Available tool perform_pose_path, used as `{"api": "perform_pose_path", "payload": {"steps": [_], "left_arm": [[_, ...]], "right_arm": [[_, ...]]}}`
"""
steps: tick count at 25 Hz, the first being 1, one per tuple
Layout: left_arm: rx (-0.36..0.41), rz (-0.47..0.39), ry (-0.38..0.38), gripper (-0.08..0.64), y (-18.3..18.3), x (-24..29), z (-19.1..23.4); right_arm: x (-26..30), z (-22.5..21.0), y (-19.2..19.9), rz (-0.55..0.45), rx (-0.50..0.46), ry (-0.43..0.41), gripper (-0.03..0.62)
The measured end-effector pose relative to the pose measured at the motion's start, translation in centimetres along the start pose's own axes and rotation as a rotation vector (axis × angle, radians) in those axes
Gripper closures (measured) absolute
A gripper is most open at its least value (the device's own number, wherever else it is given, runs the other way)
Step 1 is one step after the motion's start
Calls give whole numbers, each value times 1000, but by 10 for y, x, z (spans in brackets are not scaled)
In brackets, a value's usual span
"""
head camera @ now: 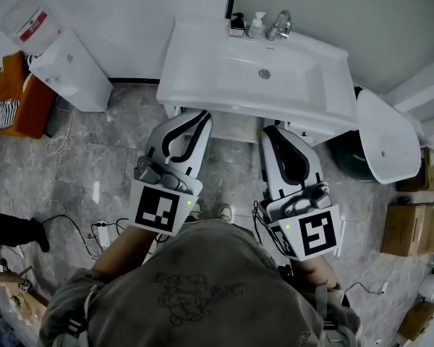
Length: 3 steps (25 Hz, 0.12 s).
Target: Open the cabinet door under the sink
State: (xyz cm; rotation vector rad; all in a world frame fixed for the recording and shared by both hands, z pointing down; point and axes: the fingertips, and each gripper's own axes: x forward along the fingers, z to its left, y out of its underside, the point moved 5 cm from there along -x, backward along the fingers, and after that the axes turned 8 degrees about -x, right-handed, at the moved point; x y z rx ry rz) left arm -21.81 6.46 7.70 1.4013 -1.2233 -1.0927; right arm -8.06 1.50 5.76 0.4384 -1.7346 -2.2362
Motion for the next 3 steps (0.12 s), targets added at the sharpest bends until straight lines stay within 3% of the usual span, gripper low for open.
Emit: {"api": "perform_pose_path", "payload": {"steps": [3], "left_arm": [[-6,8,7,534,0,3,-5]], "right_arm": [[-2,-5,1,5,4,2,552]]}}
